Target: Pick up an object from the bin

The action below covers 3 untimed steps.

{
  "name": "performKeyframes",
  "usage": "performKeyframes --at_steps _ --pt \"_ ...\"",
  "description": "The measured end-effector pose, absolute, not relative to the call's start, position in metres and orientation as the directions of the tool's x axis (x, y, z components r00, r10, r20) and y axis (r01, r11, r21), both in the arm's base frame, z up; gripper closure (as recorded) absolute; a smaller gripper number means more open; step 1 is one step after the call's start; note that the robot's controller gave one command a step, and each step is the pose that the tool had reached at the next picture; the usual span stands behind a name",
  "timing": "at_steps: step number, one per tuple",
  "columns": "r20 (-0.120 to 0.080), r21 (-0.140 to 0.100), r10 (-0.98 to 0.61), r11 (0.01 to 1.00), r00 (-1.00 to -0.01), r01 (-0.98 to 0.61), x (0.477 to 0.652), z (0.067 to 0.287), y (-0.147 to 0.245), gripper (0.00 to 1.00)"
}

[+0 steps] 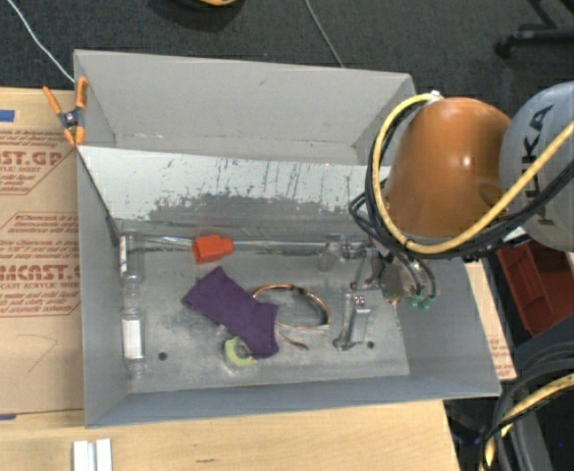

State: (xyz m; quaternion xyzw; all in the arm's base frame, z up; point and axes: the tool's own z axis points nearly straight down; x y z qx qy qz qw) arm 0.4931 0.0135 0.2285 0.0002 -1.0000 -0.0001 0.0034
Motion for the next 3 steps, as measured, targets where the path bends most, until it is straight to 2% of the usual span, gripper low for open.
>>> performKeyframes --at_steps 1,2,3 --pt "-0.002 0.001 0.0 1.0 -1.0 0.0 0.494 0.233 0.014 0.0" --pt "0.009 0.001 0.083 0.997 -0.997 0.083 0.502 0.129 0.016 0.0" --pt "-0.002 0.003 -0.221 0.975 -0.975 -0.221 0.494 0.113 0.094 0.0"
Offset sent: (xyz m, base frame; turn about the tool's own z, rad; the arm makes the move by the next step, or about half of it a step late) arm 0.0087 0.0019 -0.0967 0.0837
